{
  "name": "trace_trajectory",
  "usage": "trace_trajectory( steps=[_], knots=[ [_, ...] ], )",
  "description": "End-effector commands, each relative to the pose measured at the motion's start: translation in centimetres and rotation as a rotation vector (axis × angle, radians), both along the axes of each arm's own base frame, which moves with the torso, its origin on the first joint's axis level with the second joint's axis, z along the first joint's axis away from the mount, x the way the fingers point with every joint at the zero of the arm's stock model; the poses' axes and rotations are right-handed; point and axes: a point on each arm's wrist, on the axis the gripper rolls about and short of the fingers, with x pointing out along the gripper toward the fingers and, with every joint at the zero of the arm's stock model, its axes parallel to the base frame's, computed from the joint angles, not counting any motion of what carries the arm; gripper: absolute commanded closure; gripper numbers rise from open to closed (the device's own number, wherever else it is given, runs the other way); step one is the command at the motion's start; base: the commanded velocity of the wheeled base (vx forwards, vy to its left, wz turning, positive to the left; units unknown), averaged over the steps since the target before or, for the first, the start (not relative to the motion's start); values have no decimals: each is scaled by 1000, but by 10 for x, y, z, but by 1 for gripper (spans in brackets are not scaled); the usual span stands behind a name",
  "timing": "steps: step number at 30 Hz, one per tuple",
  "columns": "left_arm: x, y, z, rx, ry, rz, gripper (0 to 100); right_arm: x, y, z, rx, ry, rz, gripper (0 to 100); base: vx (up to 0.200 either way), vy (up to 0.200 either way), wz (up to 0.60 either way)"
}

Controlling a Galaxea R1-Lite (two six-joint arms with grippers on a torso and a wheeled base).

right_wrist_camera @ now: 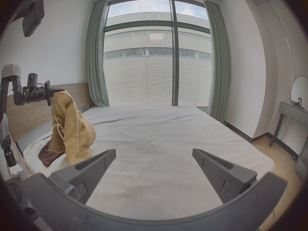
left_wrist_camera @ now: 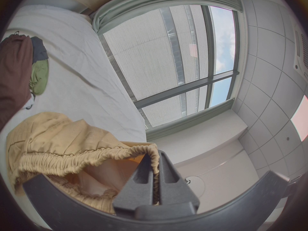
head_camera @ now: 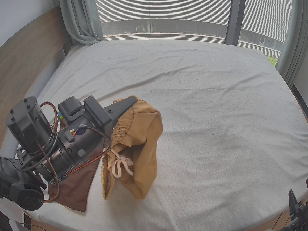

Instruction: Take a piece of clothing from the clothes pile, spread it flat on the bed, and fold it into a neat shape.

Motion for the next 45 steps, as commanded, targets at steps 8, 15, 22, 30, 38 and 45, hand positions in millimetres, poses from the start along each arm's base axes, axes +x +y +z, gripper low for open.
trace_trajectory(
  steps=[8, 15, 22, 30, 38, 45],
  knots=[
    [-12, -35, 29, -82, 24, -141, 100, 0, 0, -5, 0, -1, 0, 0, 0, 0, 0],
    [-15, -60, 33, -91, 27, -199, 100, 0, 0, -5, 0, 0, 0, 0, 0, 0, 0],
    [-11, -91, 24, -75, 47, -249, 100, 0, 0, -5, 0, 0, 0, 0, 0, 0, 0],
    [-12, -119, 19, -71, 49, -309, 100, 0, 0, -5, 0, -1, 0, 0, 0, 0, 0],
    [-23, -142, 32, -120, 87, -382, 100, 0, 0, -5, 0, 0, 0, 0, 0, 0, 0],
    [-27, -143, 63, -236, 72, -404, 100, 0, 0, -5, 0, 0, 0, 0, 0, 0, 0]
  ],
)
